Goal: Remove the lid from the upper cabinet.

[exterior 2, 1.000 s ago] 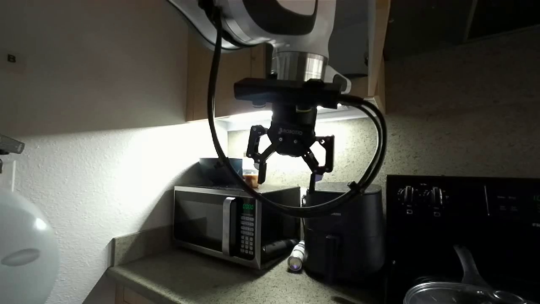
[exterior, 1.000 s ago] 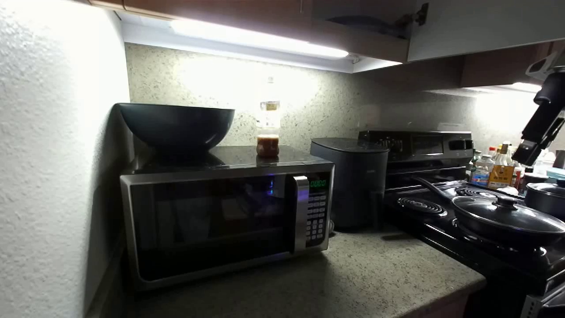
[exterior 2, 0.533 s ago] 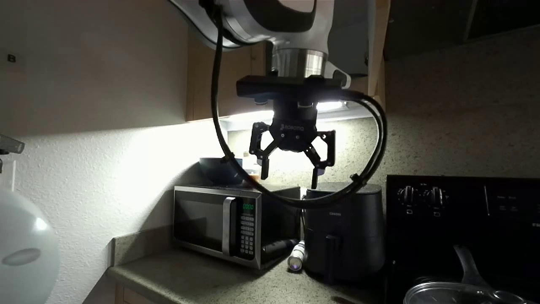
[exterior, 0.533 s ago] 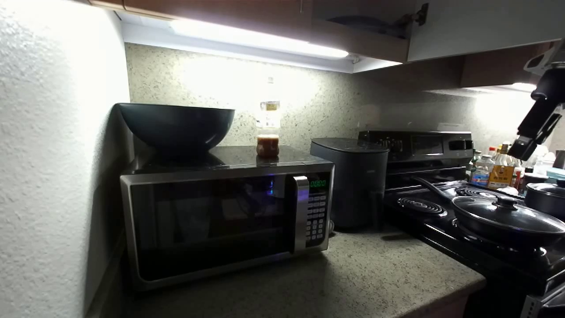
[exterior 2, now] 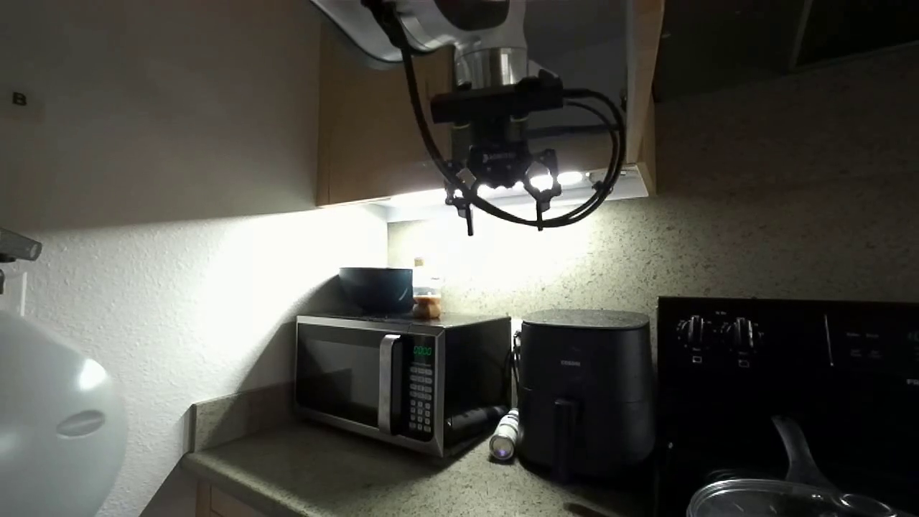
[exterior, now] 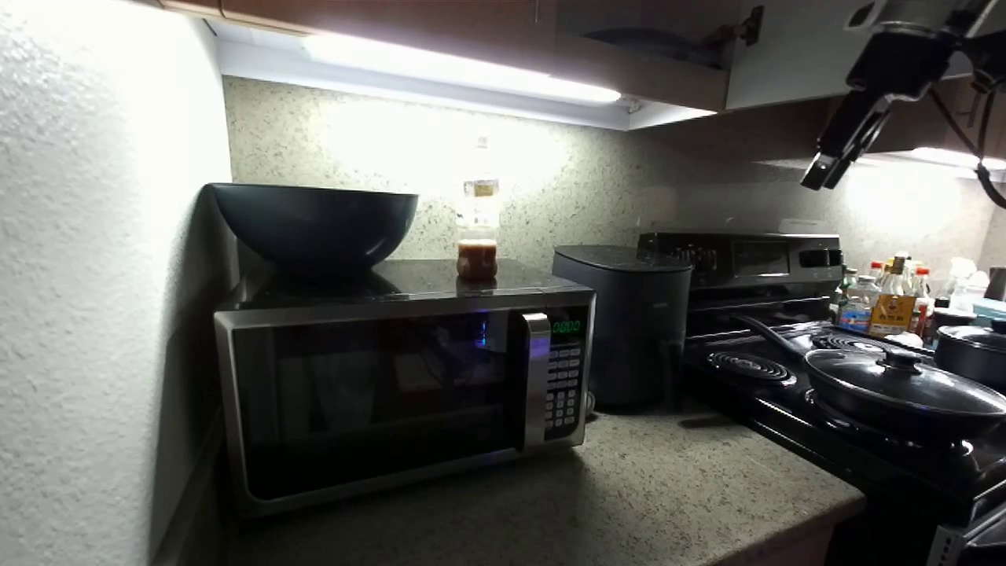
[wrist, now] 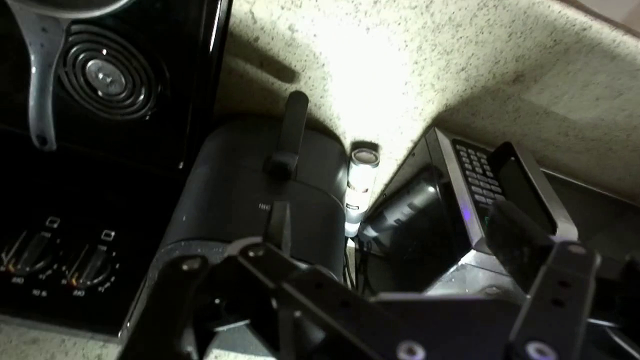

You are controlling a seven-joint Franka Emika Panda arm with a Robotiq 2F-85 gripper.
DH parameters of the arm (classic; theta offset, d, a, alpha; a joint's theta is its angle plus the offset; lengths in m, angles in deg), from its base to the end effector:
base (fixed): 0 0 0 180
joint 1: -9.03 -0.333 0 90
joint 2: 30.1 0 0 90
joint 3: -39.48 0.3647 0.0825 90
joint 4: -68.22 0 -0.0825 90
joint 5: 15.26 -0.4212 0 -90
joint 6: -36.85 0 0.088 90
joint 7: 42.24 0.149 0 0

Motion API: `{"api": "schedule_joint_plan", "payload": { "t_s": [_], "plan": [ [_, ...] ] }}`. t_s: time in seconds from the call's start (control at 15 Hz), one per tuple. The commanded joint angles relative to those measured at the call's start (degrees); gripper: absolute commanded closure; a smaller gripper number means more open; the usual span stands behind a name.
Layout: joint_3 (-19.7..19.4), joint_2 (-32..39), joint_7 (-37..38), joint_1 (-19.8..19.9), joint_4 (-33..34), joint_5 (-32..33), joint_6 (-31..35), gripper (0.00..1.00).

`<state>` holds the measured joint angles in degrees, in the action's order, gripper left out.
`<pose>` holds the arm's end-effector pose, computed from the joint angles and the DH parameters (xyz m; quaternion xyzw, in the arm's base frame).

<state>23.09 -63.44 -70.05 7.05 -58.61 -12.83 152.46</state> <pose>0.4177 -0.1381 0.6225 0.9733 0.1279 0.1906 0.0091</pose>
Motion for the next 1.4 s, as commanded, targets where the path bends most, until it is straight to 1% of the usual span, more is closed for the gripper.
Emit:
{"api": "schedule_joint_plan", "payload": {
  "t_s": [0.0,0.07,0.13,0.27,0.67,0.8,1.07,1.33],
  "plan": [
    [3.6,5.5,-0.7,0.6,7.9,2.5,0.9,0.0],
    [4.4,5.3,-0.9,1.0,8.3,3.5,1.2,0.0],
    [3.6,4.1,-0.4,0.8,6.3,1.2,0.5,0.0],
    [4.5,5.0,-0.3,0.8,8.1,2.1,0.5,0.0],
    [4.9,4.9,0.1,1.4,8.3,3.0,1.0,0.0],
    [5.3,5.2,-0.6,1.2,11.0,3.9,1.8,0.0],
    [6.6,6.8,-1.1,1.4,19.4,7.9,4.4,0.0],
    [6.8,9.8,-2.2,0.5,28.6,8.5,5.1,0.0]
  ]
}}
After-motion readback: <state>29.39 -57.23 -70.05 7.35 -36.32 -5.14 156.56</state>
